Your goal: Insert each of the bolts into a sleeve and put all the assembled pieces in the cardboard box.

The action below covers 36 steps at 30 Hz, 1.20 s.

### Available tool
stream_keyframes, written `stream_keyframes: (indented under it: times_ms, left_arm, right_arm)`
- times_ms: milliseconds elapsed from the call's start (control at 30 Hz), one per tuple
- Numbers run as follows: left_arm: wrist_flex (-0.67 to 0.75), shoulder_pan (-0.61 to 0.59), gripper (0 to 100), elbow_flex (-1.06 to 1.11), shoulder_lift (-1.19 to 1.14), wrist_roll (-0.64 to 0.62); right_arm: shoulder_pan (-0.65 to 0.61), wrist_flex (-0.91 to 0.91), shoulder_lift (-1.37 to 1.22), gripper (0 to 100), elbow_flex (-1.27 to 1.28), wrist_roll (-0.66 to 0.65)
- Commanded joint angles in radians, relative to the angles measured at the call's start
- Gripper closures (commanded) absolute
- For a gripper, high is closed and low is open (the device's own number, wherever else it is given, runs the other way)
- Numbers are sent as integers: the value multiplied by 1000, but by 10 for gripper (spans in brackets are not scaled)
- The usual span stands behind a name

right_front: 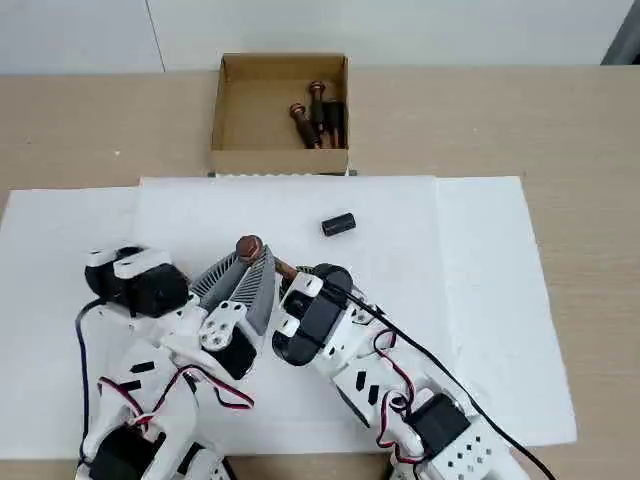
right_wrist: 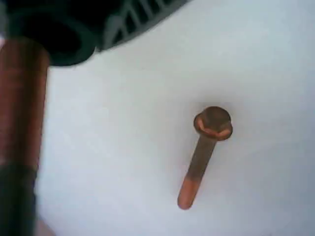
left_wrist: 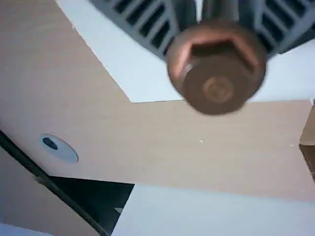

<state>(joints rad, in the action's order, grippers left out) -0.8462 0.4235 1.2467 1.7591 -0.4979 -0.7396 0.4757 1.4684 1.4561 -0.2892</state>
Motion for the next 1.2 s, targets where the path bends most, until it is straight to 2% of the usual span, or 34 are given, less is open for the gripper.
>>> stream_keyframes:
  times_ms: [0, 633, 900, 1167]
  left_arm:
    - [23, 0, 994, -7, 8, 14]
    - [-26, 2, 994, -10, 9, 14]
    - [-28, 5, 994, 33, 9, 12]
    - [-25, 6, 994, 99, 8, 11]
  right_arm:
    - [-2, -31, 12, 996, -15, -9]
    - [-1, -33, 12, 996, -9, -9]
    - [-7, -94, 12, 996, -8, -75]
    - [-8, -168, 12, 996, -12, -80]
